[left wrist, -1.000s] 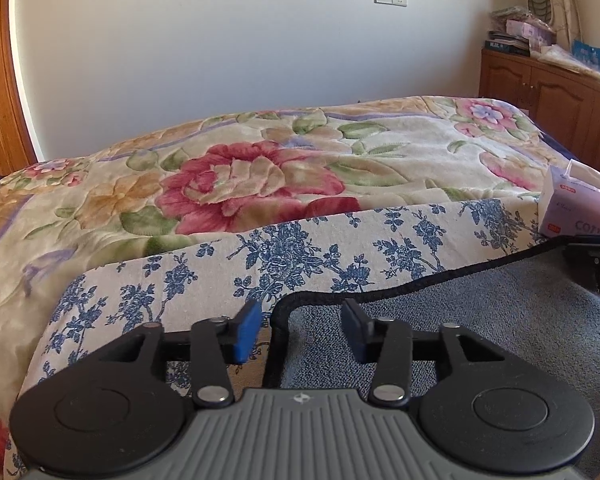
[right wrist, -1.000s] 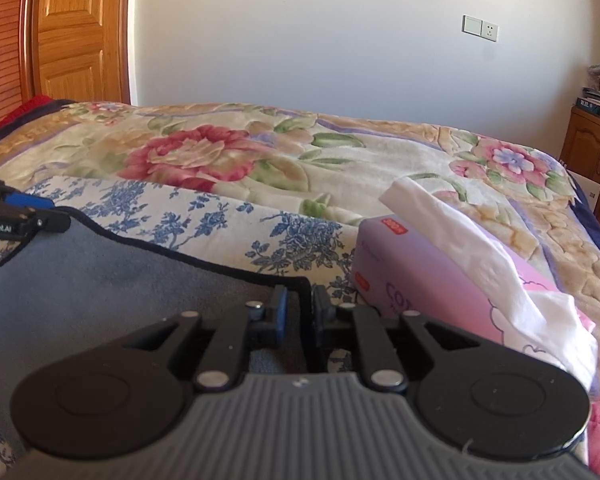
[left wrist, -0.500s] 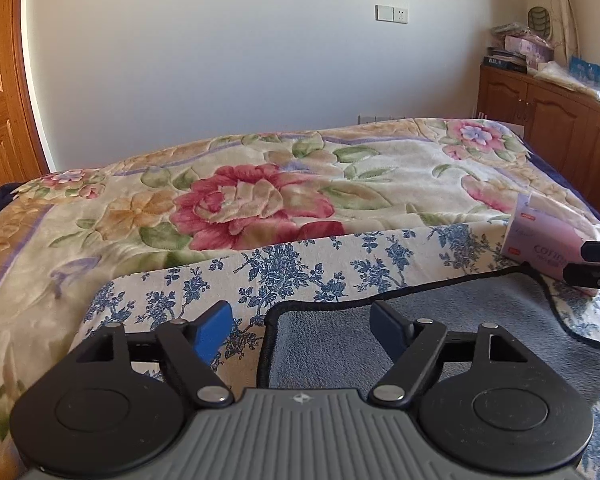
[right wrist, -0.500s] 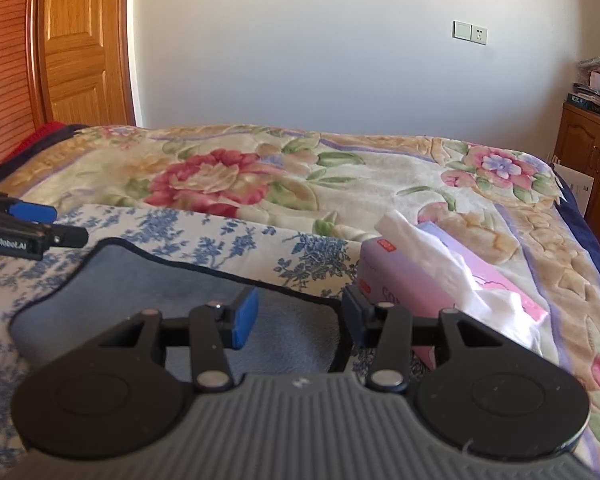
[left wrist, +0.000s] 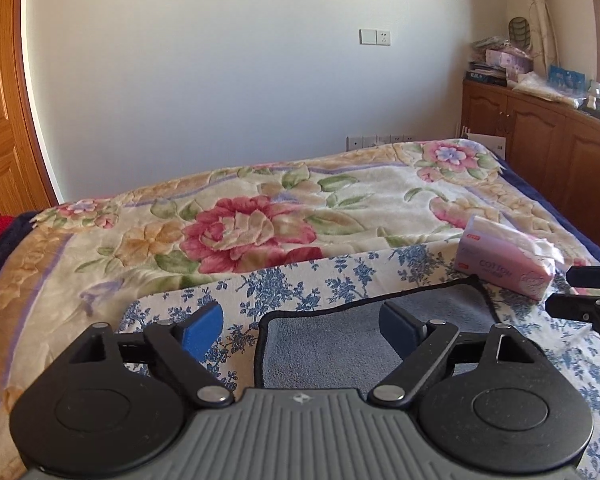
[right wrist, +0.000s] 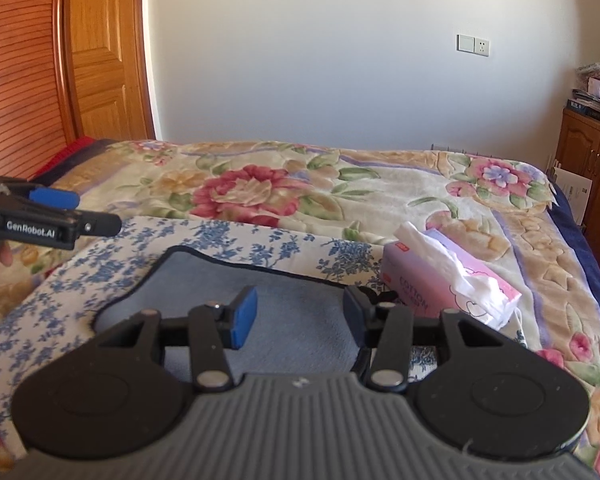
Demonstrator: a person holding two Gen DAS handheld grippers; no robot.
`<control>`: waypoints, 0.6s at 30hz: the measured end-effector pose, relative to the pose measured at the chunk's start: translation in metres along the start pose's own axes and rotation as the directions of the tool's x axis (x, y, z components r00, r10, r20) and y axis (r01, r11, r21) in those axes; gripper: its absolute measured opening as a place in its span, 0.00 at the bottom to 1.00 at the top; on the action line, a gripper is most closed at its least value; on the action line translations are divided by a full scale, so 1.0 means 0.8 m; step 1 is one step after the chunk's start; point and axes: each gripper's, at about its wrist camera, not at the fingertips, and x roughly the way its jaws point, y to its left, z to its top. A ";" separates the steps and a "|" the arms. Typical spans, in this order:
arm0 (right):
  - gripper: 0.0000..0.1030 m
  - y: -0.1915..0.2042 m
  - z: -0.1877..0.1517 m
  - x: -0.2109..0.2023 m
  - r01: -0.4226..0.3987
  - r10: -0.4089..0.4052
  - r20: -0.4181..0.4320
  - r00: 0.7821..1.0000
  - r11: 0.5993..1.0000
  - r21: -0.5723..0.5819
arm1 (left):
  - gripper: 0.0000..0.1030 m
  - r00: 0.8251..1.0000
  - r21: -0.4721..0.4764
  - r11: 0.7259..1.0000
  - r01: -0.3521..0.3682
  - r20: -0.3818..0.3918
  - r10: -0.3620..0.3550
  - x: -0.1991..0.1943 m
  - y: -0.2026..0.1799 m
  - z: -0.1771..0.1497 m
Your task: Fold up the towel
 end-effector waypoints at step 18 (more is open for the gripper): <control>0.57 0.025 0.000 -0.095 0.022 -0.023 0.050 0.998 1.000 0.014 | 0.97 0.997 0.010 1.000 -0.006 0.071 0.005 -0.120 -0.028 -0.001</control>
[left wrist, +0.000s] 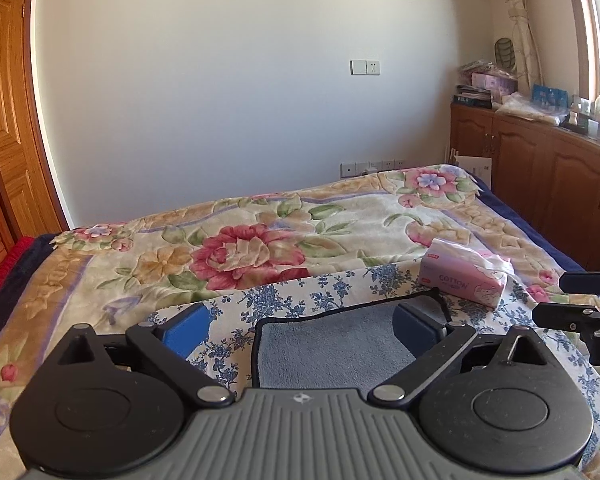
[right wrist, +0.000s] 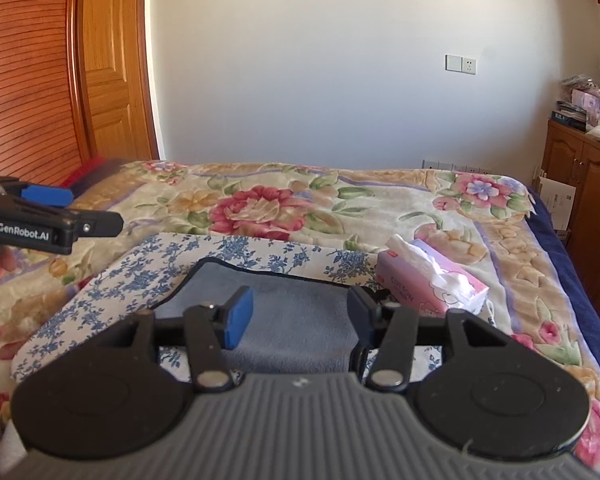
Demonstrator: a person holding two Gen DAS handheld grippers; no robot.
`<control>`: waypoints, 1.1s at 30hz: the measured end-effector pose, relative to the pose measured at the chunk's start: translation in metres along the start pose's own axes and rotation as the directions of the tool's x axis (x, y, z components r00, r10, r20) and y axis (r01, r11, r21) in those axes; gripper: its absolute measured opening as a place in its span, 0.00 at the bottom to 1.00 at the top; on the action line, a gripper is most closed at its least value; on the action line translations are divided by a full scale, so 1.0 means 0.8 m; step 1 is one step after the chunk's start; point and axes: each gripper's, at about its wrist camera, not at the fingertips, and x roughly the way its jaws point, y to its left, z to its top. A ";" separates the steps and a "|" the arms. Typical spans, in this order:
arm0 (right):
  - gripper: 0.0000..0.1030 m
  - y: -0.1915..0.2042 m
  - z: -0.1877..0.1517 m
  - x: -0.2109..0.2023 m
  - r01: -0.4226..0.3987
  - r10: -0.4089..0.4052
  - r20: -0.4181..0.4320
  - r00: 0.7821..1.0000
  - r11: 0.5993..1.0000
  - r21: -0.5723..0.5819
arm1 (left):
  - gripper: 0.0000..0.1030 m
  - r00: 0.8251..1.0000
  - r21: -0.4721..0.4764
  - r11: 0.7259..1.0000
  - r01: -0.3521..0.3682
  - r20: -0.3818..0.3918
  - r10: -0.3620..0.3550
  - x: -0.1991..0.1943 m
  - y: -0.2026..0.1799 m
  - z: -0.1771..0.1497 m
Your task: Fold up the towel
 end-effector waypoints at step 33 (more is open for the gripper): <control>1.00 0.019 -0.024 -0.074 0.046 -0.047 0.033 0.998 0.999 0.021 | 1.00 0.997 -0.027 0.999 -0.045 0.063 0.047 -0.106 -0.015 -0.042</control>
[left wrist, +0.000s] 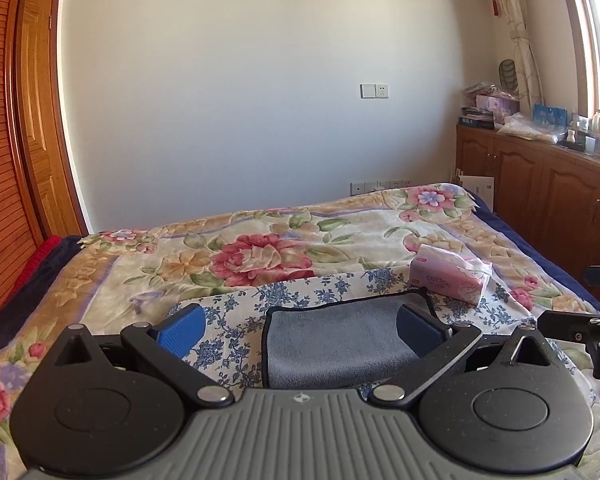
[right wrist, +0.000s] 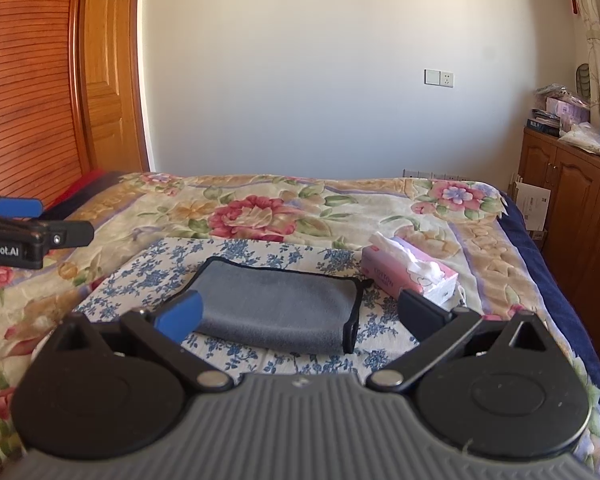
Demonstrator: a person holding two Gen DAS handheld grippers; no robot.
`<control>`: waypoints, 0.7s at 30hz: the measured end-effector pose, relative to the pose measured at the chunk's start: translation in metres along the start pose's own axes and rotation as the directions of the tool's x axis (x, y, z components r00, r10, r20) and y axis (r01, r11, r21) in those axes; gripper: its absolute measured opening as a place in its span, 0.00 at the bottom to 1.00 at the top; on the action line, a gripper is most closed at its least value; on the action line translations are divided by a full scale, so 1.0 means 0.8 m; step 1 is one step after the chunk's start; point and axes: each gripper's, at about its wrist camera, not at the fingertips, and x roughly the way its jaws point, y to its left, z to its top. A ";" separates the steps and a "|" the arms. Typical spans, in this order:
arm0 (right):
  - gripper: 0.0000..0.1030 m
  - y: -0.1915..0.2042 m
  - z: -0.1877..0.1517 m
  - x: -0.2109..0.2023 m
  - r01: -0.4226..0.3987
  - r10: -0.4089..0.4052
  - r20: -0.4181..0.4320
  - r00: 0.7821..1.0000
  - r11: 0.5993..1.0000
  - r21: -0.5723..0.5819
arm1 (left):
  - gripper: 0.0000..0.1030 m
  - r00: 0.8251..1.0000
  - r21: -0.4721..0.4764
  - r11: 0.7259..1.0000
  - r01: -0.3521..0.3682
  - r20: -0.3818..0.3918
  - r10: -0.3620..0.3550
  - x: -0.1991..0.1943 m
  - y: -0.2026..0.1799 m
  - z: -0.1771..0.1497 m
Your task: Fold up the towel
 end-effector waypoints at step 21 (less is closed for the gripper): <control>1.00 0.026 -0.035 -0.024 -0.015 0.015 -0.023 1.000 1.000 0.004 | 1.00 1.000 0.005 1.000 0.006 -0.009 -0.006 -0.032 -0.007 -0.052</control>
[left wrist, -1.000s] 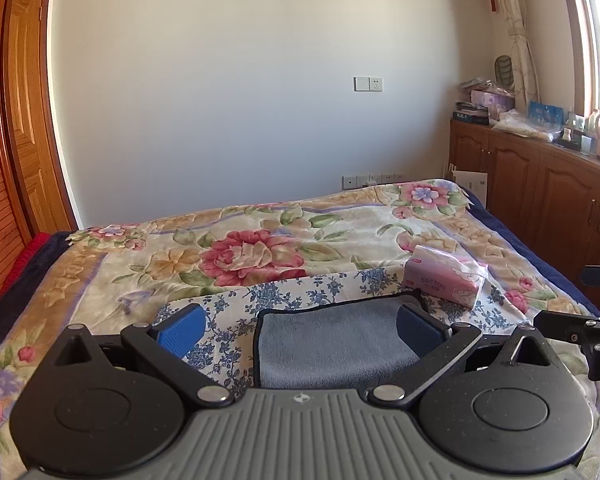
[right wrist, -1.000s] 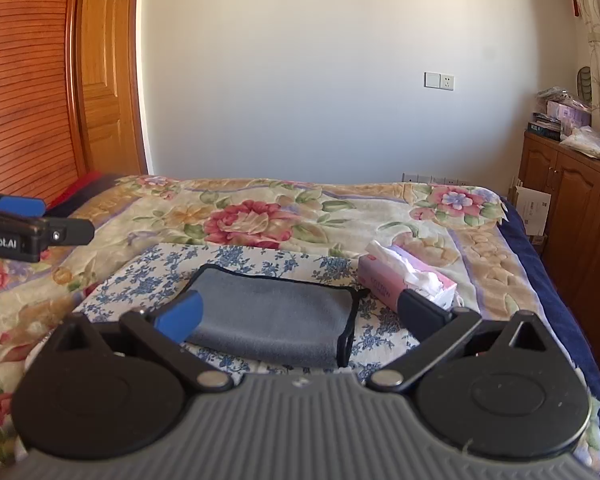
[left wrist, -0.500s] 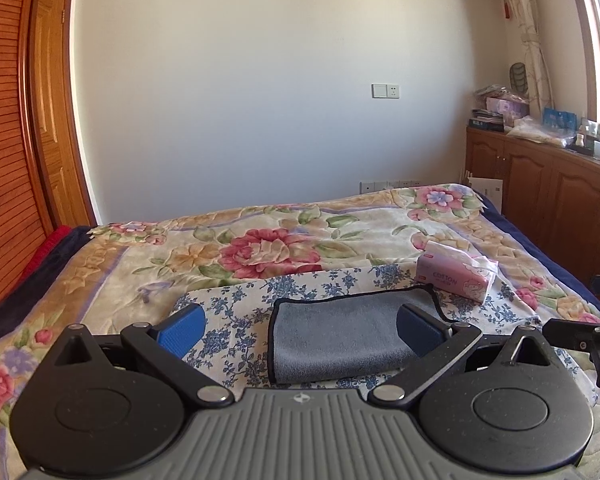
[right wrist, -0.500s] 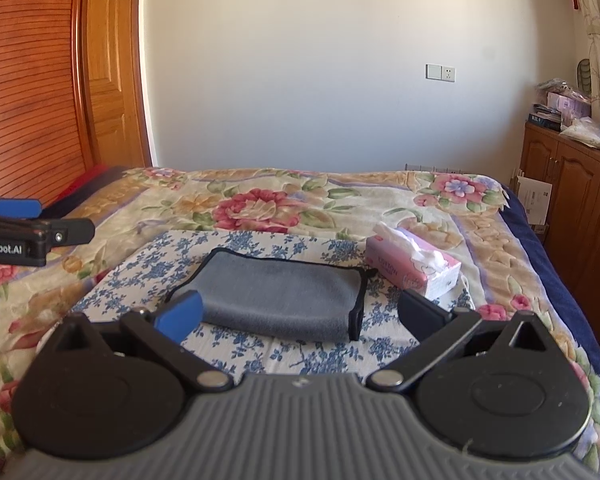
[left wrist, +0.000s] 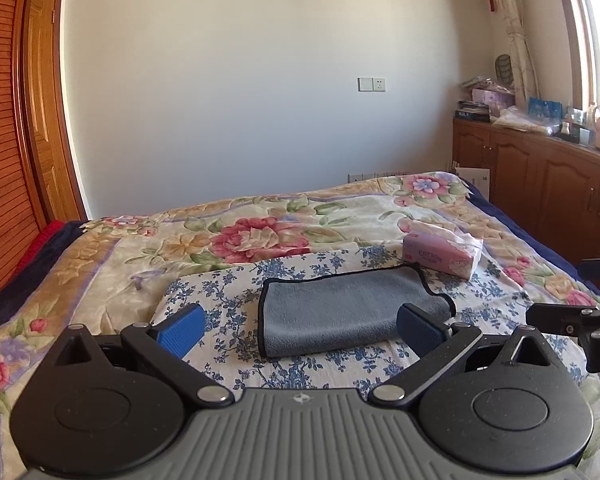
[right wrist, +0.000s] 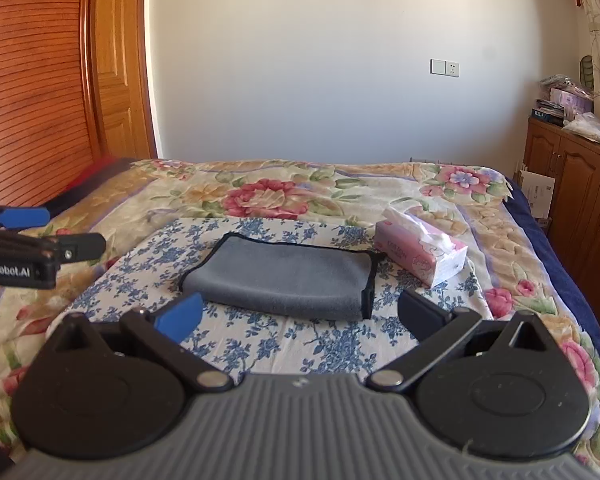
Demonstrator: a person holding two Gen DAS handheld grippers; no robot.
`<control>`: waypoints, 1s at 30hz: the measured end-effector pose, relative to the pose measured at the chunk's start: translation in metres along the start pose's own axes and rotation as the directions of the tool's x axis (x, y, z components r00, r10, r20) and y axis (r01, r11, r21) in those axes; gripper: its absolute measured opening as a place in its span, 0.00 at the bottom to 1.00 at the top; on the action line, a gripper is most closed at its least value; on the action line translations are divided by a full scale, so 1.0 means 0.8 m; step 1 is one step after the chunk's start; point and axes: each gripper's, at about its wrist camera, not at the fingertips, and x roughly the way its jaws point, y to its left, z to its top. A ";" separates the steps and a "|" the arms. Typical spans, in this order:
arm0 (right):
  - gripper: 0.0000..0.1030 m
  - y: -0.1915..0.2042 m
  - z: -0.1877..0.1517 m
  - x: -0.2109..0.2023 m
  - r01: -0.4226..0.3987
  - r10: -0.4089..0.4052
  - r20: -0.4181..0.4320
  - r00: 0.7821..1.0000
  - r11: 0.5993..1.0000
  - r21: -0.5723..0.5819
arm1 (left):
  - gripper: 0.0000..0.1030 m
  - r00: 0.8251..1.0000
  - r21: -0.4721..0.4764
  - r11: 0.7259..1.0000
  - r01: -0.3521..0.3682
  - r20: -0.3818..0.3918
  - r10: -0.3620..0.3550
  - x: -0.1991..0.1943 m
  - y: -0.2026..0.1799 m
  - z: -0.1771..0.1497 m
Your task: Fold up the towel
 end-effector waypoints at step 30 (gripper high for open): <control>1.00 0.006 -0.053 -0.025 0.023 -0.023 -0.039 0.999 1.000 0.008 | 1.00 0.999 -0.048 0.999 -0.007 -0.034 0.006 -0.027 0.002 -0.063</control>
